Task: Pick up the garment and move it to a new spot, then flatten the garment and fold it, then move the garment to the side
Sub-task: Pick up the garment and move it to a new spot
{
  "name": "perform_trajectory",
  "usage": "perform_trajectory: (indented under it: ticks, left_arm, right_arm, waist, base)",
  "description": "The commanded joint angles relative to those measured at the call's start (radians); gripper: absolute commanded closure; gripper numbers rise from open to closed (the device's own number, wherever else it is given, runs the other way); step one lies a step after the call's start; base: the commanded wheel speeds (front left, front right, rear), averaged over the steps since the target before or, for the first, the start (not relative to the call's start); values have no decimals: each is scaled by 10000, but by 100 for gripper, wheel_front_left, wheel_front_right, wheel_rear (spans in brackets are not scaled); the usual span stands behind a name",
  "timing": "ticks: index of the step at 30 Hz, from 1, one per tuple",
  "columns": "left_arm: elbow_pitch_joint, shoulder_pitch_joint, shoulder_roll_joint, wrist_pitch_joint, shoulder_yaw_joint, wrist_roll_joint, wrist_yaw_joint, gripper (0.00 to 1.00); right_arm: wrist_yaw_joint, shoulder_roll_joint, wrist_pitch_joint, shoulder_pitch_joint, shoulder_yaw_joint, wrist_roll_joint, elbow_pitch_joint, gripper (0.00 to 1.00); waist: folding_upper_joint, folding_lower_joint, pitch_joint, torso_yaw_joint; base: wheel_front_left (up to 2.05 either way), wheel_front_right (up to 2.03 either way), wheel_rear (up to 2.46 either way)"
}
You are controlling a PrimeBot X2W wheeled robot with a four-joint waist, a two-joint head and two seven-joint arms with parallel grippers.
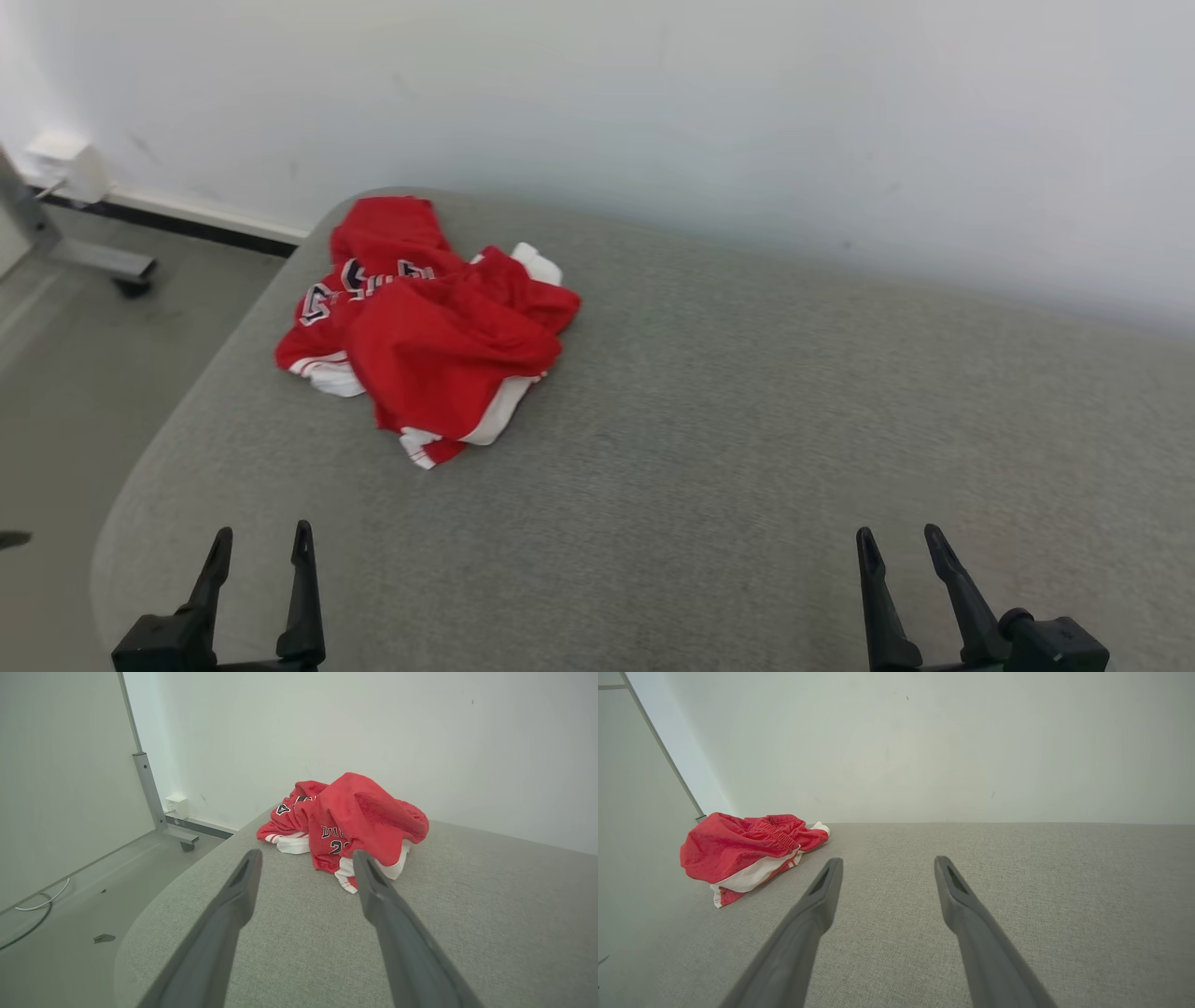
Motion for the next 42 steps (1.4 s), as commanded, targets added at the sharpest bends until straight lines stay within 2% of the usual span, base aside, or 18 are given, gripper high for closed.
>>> perform_trajectory:
  ticks: [1,6,9,16,21,26,32,42]
  left_arm:
    - [17,78,67,5,41,-112,26,0]
    - [55,154,158,11,84,-148,71,0]
    - [-40,243,166,-90,239,-216,174,0]
    - [-283,507,215,-206,505,-338,427,0]
    - [-249,477,275,-145,531,-431,417,0]
    - [-251,-58,494,136,429,-503,203,0]
    - [-404,-964,830,312,742,-865,34,0]
    - [-147,-3570,1477,492,1008,-1261,-172,0]
  right_arm:
    - [33,14,-35,49,43,87,25,0]
    - [33,16,-41,-22,133,123,100,0]
    - [33,15,-42,-243,336,57,158,0]
    - [33,13,-46,-617,623,108,463,0]
    - [33,12,-50,-556,595,134,553,0]
    - [33,-1,-51,-296,287,45,496,0]
    - [31,-131,-2,-445,92,-229,214,0]
    - [31,-514,161,-1111,-498,-476,-321,0]
  waist:
    - [0,0,-22,870]
    - [0,0,-18,1560]
    - [0,0,122,1672]
    - [0,0,177,1725]
    - [0,0,116,1676]
    - [0,0,63,1550]
    - [0,0,757,552]
    - [0,0,2461,-1454]
  base:
    - [0,0,0]
    - [0,0,0]
    - [0,0,0]
    - [0,0,0]
    - [0,0,0]
    - [0,0,0]
    - [0,0,0]
    - [0,0,0]
